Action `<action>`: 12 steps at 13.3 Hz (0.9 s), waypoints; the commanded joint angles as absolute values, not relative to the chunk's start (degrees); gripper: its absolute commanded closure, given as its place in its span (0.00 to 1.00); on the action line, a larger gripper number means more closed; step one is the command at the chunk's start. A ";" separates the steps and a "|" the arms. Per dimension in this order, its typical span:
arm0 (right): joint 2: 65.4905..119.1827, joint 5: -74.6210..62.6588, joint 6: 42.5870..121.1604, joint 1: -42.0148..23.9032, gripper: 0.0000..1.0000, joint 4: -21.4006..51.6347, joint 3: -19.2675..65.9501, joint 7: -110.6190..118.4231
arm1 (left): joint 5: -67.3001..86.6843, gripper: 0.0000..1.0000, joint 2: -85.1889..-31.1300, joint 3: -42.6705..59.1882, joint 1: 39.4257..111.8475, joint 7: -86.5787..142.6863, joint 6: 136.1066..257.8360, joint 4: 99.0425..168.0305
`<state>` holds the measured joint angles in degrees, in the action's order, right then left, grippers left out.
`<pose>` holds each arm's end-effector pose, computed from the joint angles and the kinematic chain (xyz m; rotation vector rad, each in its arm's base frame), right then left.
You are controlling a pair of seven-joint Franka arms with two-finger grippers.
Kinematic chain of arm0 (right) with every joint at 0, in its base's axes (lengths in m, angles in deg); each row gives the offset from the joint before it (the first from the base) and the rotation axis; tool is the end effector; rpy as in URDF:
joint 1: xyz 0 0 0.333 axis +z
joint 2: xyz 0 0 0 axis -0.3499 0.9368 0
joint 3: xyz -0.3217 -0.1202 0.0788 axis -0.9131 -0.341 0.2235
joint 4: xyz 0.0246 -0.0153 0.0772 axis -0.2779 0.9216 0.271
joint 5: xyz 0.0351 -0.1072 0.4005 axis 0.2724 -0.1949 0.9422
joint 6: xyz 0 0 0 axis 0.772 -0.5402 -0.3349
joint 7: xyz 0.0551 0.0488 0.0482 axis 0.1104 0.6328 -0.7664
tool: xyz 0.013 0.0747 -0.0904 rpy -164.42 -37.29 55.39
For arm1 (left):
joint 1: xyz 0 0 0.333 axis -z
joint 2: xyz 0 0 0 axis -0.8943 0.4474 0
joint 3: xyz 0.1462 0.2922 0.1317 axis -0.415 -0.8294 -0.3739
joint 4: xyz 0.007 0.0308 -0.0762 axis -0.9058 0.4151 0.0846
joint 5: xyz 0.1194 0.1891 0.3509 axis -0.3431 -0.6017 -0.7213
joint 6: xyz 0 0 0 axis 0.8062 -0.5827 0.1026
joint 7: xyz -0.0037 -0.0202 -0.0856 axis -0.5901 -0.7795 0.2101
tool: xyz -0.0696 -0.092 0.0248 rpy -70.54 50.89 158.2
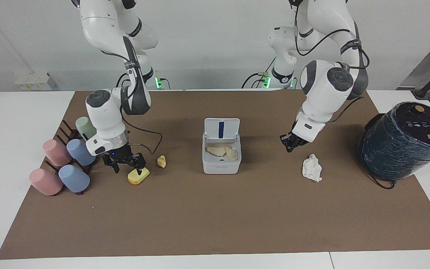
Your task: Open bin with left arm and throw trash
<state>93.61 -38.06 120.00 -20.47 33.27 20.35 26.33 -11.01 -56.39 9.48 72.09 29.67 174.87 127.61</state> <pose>0.6301 0.0457 0.3122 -3.0437 0.2452 -0.4559 0.6303 -0.1472 0.4489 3.0517 0.0788 0.0031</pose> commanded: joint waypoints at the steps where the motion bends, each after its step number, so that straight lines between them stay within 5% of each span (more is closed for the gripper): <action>1: 92.20 -37.98 126.43 -18.99 0.45 39.49 20.54 25.17 | -11.93 0.69 -62.06 9.89 67.83 37.58 183.36 138.92; 2: 91.94 -37.98 126.35 -18.64 0.99 40.38 20.54 25.43 | -11.84 0.52 -62.24 9.89 66.60 39.87 185.65 140.43; 5: 91.59 -37.98 125.82 -16.53 1.00 38.73 20.54 33.66 | -12.10 0.25 -60.76 9.89 63.61 45.24 189.00 141.23; 10: 89.56 -37.89 110.13 -13.37 1.00 27.77 21.15 42.20 | -12.19 0.24 -54.44 9.89 63.50 47.63 199.90 144.05; 12: 90.26 -37.89 104.74 -9.51 1.00 21.17 21.06 50.53 | -12.19 0.33 -52.84 9.89 63.77 47.63 201.67 144.05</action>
